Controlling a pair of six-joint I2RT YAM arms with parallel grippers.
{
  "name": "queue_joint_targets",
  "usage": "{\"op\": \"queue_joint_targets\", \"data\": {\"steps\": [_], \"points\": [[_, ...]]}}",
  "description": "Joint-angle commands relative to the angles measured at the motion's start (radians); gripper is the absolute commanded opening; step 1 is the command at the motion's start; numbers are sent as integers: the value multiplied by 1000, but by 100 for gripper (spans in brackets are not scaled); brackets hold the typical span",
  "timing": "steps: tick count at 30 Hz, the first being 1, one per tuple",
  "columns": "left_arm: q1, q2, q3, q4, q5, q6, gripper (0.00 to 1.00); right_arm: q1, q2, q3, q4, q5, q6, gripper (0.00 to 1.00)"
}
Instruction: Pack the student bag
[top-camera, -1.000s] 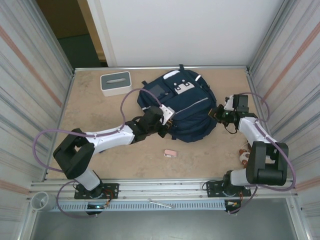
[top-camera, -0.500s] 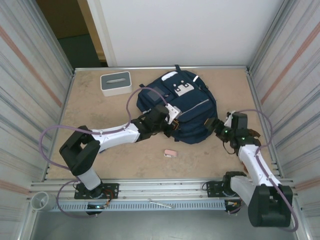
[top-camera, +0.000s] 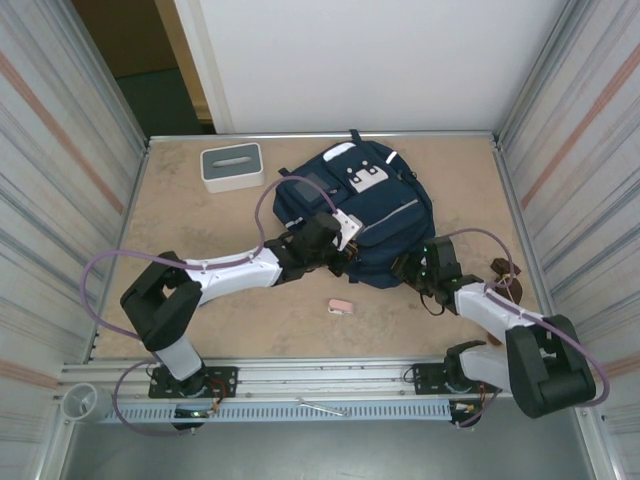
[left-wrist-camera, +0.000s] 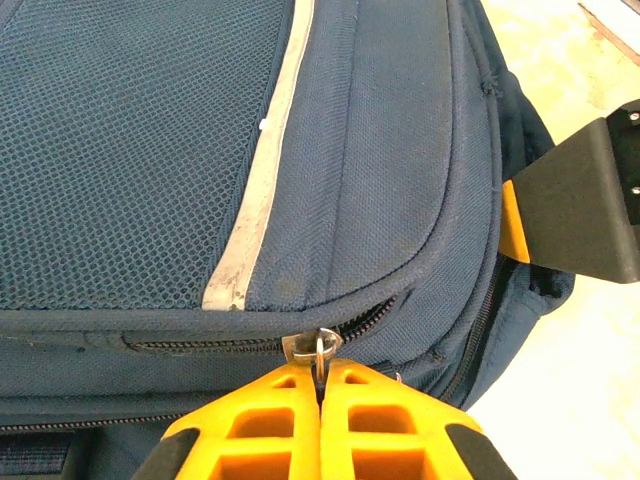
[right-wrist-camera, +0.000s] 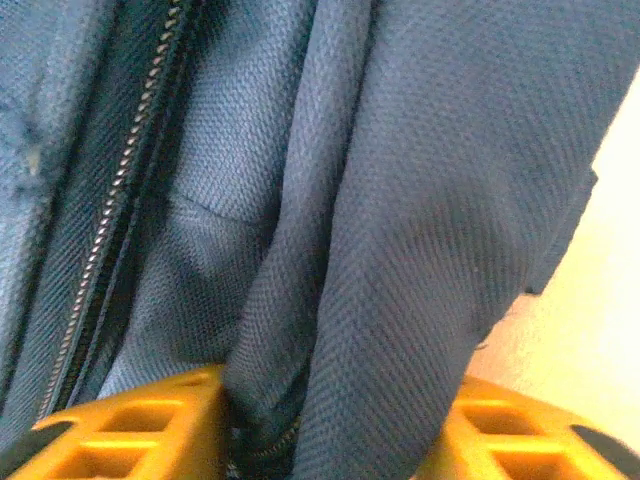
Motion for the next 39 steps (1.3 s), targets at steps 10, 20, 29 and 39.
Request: {"op": "queue_joint_targets", "data": {"steps": [10, 20, 29, 39], "points": [[99, -89, -80, -15, -102, 67, 0, -331, -123, 89, -111, -86, -171, 0], [168, 22, 19, -74, -151, 101, 1, -328, -54, 127, -91, -232, -183, 0], [168, -150, -112, -10, -124, 127, 62, 64, -38, 195, -254, -77, -258, 40], [52, -131, -27, 4, -106, 335, 82, -106, -154, 177, -161, 15, -202, 67]]}}
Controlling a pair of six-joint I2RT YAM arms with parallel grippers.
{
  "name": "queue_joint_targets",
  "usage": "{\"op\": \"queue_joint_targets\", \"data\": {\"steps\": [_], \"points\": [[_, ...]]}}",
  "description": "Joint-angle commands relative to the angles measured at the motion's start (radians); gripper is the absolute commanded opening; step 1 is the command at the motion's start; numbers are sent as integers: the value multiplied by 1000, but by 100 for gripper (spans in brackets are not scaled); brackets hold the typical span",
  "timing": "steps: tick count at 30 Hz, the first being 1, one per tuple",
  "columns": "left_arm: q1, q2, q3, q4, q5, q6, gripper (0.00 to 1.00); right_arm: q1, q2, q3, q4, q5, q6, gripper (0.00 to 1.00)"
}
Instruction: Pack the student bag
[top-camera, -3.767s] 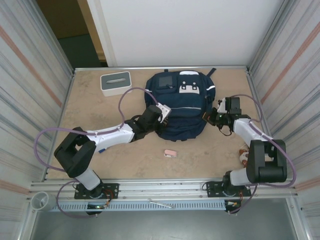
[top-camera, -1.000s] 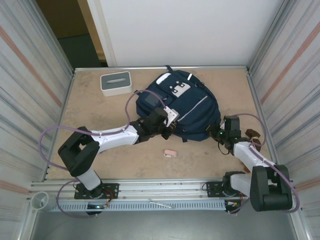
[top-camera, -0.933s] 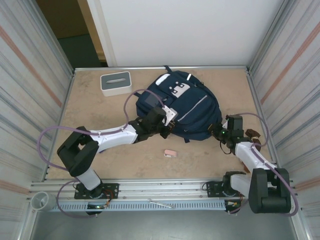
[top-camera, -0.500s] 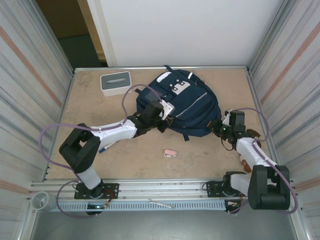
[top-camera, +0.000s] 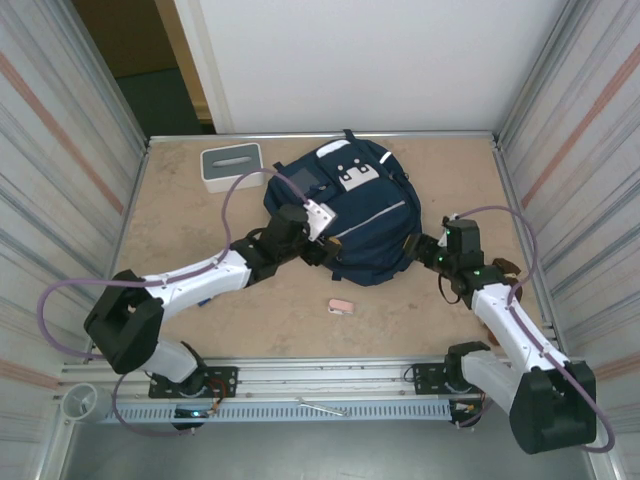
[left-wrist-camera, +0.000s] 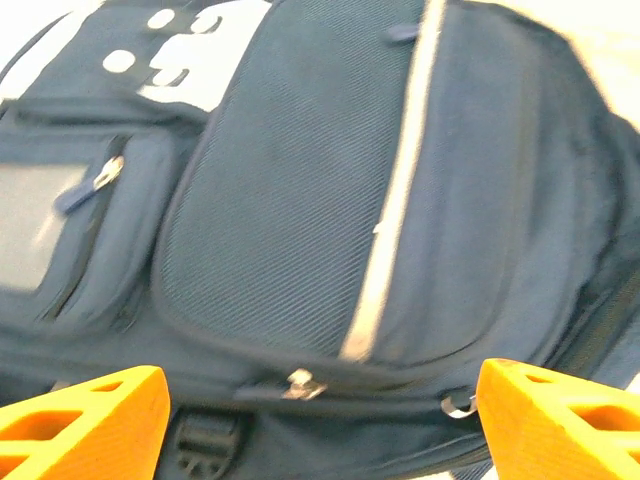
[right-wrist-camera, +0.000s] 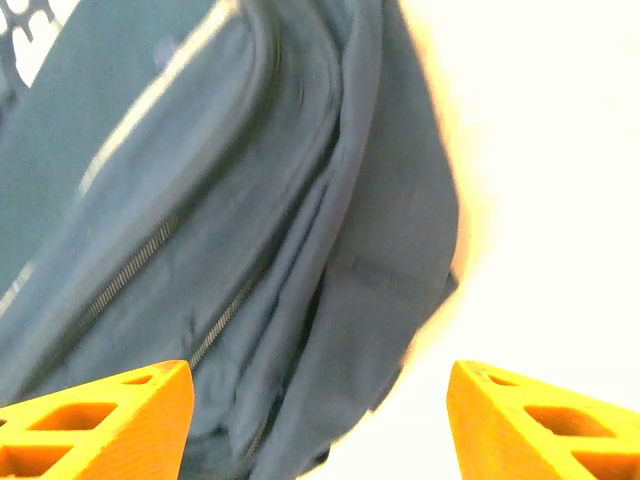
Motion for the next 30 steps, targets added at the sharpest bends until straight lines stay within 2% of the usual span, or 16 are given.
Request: {"op": "queue_joint_targets", "data": {"steps": [1, 4, 9, 14, 16, 18, 22, 24, 27, 30], "points": [[-49, 88, 109, -22, -19, 137, 82, 0, 99, 31, 69, -13, 26, 66], [-71, 185, 204, -69, -8, 193, 85, 0, 198, 57, 81, -25, 16, 62], [-78, 319, 341, -139, 45, 250, 87, 5, 264, -8, 184, -63, 57, 57], [-64, 409, 440, -184, 48, 268, 82, 34, 286, -46, 215, -62, 73, 57], [-48, 421, 460, -189, 56, 263, 75, 46, 283, -54, 219, -60, 76, 57], [-20, 415, 468, -187, 81, 249, 62, 62, 277, -61, 221, -57, 75, 56], [33, 384, 460, -161, 210, 215, 38, 127, 278, -63, 249, -78, 53, 54], [63, 380, 465, -160, 279, 209, 24, 194, 277, -46, 261, -87, 4, 54], [100, 371, 466, -174, 340, 220, 7, 294, 248, -26, 250, -22, -75, 55], [148, 315, 427, -162, 455, 256, 0, 347, 198, 5, 195, 85, -175, 57]]}}
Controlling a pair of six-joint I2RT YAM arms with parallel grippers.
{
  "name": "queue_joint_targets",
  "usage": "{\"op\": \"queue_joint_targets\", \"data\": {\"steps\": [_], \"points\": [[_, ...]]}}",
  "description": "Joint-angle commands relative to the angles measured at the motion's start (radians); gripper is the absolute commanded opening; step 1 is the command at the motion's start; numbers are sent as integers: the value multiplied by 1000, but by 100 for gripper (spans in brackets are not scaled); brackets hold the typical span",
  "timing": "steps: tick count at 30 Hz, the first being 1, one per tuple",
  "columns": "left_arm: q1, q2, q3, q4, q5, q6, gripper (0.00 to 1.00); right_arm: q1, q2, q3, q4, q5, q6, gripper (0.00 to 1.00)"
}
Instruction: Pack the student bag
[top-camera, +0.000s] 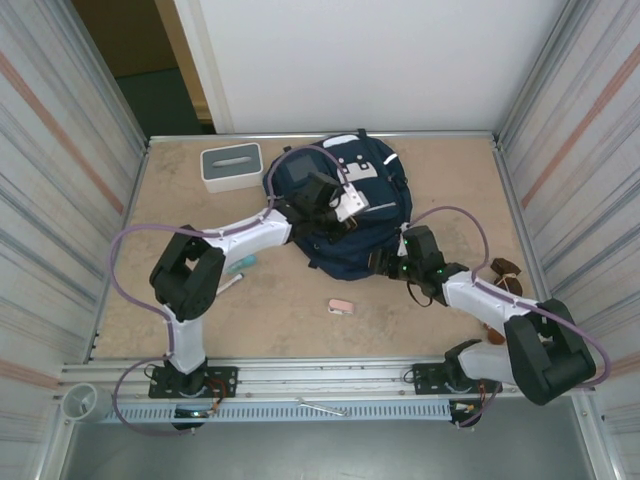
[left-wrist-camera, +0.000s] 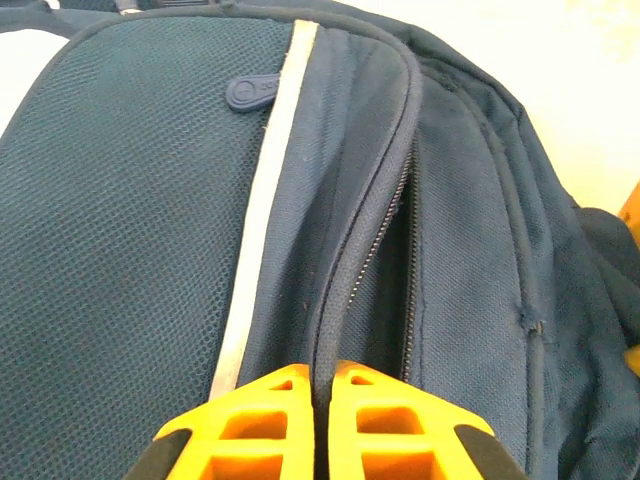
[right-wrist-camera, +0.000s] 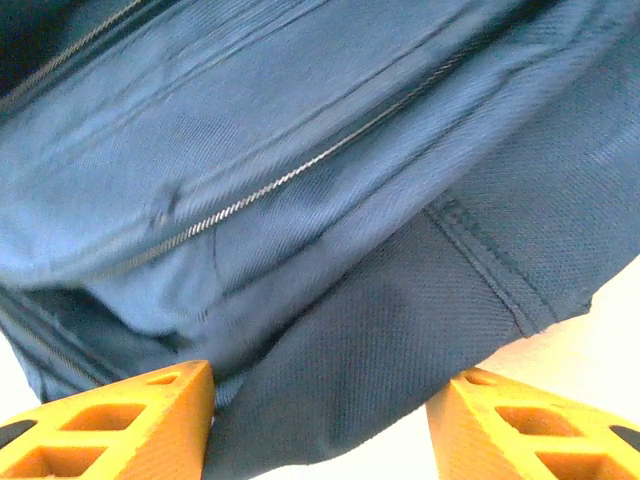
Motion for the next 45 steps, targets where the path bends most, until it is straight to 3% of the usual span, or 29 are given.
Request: {"op": "queue_joint_targets", "data": {"steps": [1, 5, 7, 10, 13, 19, 21, 23, 25, 28, 30, 32, 35, 38, 41, 45], "points": [[60, -113, -26, 36, 195, 37, 0, 54, -75, 62, -42, 116, -167, 58], [175, -190, -86, 89, 503, 48, 0, 102, -125, 115, -30, 227, -369, 65], [217, -201, -86, 89, 589, 57, 0, 108, -123, 151, -21, 245, -460, 72], [261, -191, -71, 68, 671, 91, 0, 106, -99, 214, -17, 255, -593, 74], [289, -172, -50, 54, 707, 105, 0, 94, -62, 265, 8, 247, -719, 76], [307, -130, -13, 41, 722, 100, 0, 53, 97, 398, 11, 12, -817, 74], [306, -123, -12, 37, 725, 102, 0, 64, 159, 430, 37, 1, -824, 72], [307, -123, -15, 38, 722, 98, 0, 61, 227, 472, 60, 7, -821, 68], [310, -128, -22, 49, 717, 81, 2, 58, 290, 527, 50, -2, -807, 55], [316, -158, -55, 66, 666, 32, 19, 62, 358, 608, 4, 3, -742, 21], [322, -206, -100, 83, 568, -31, 41, 62, 370, 626, -17, 0, -701, 9], [323, -285, -179, 110, 374, -148, 56, 61, 369, 627, -32, 2, -650, 2], [322, -441, -347, 114, 93, -330, 67, 55, 362, 627, -61, -2, -599, 0], [284, -584, -502, 97, 113, -365, 72, 39, 359, 624, -76, -16, -572, 0], [91, -672, -603, 67, 46, -216, 80, 2, 365, 639, -89, -90, -530, 0], [-167, -640, -660, 82, -62, -23, 84, -53, 382, 676, -114, -207, -461, 0]]}}
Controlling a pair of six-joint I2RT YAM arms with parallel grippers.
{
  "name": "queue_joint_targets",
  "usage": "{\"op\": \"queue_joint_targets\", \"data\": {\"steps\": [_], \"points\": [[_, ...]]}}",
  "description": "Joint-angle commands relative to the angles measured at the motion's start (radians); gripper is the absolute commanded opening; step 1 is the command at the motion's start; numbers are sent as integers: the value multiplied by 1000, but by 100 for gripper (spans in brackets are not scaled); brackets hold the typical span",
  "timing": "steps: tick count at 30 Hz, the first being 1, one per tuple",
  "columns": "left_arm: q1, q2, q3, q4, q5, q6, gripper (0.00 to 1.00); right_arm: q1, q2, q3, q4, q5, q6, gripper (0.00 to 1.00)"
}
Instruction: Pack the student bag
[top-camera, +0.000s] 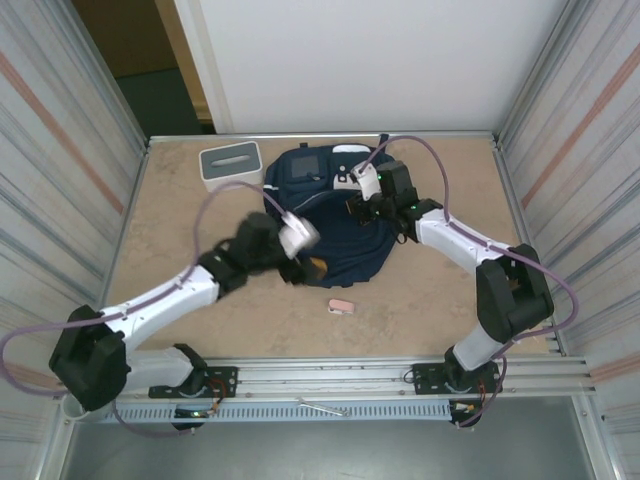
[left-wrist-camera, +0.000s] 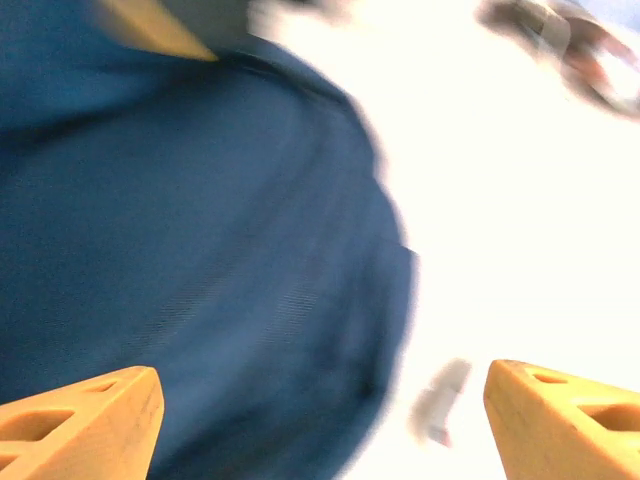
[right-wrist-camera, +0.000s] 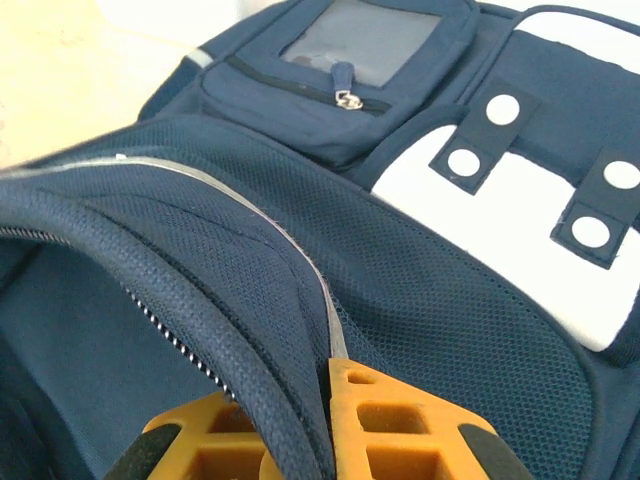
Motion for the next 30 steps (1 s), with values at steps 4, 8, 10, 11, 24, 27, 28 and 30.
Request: {"op": "queue_joint_targets", "data": {"steps": [4, 8, 10, 11, 24, 27, 28, 30], "points": [[-217, 131, 6, -32, -112, 212, 84, -44, 29, 106, -82, -131, 105, 0], [-256, 212, 15, -15, -101, 265, 84, -54, 39, 115, -103, -134, 103, 0], [-256, 259, 32, -10, -97, 276, 83, -62, 40, 114, -104, -148, 113, 0], [-257, 277, 45, -14, -102, 277, 83, -62, 39, 113, -103, -151, 115, 0], [-257, 468, 118, -19, -62, 300, 58, -62, 28, 119, -156, -140, 135, 0], [-249, 458, 97, -21, -47, 285, 40, -62, 34, 126, -165, -140, 141, 0], [-245, 452, 96, -24, -36, 279, 35, -62, 37, 131, -168, -141, 142, 0], [-238, 417, 87, -21, -10, 260, 25, -60, 40, 137, -180, -138, 147, 0]]}}
